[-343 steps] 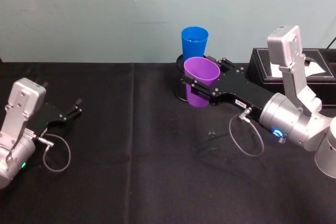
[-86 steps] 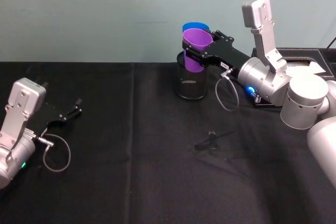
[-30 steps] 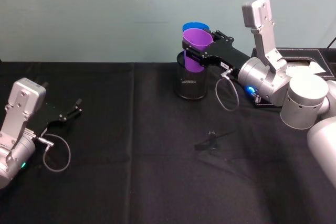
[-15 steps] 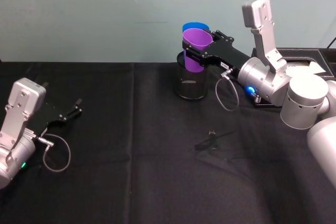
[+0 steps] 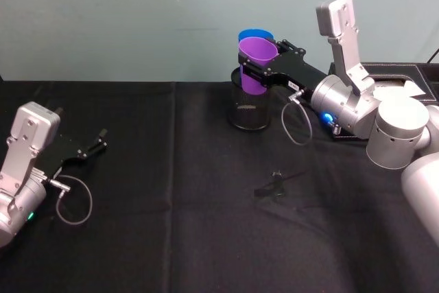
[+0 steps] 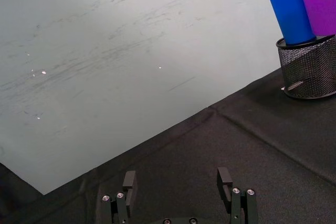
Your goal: Pick up one cup with a gripper and tap it against the other cup.
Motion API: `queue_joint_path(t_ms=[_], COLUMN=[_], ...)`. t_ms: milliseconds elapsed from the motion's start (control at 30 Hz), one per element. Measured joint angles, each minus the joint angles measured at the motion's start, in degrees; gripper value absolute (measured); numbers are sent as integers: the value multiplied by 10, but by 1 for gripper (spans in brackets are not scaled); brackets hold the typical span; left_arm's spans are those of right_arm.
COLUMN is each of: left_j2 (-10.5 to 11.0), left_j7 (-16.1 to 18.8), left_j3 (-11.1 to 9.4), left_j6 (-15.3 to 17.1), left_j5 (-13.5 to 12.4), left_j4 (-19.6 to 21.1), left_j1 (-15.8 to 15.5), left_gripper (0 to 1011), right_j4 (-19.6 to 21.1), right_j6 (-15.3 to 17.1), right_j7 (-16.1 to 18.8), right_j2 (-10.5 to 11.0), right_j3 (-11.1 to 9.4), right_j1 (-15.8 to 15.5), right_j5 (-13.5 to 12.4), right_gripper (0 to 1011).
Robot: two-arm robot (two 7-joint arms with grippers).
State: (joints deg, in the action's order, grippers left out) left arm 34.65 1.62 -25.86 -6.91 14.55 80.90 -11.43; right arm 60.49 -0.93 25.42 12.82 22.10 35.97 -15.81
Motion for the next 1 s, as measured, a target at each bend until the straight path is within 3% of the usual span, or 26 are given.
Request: queue_joint_path(t_ms=[1000], left_j2=[0], left_j7=[0], left_j3=[0], left_j6=[0], left_j5=[0], left_j4=[0], left_j1=[0], left_gripper=[1000], right_j4=[0], right_j6=[0], right_j7=[0], right_j2=[0], right_j3=[0], right_j1=[0], right_j5=[0], right_gripper=[732])
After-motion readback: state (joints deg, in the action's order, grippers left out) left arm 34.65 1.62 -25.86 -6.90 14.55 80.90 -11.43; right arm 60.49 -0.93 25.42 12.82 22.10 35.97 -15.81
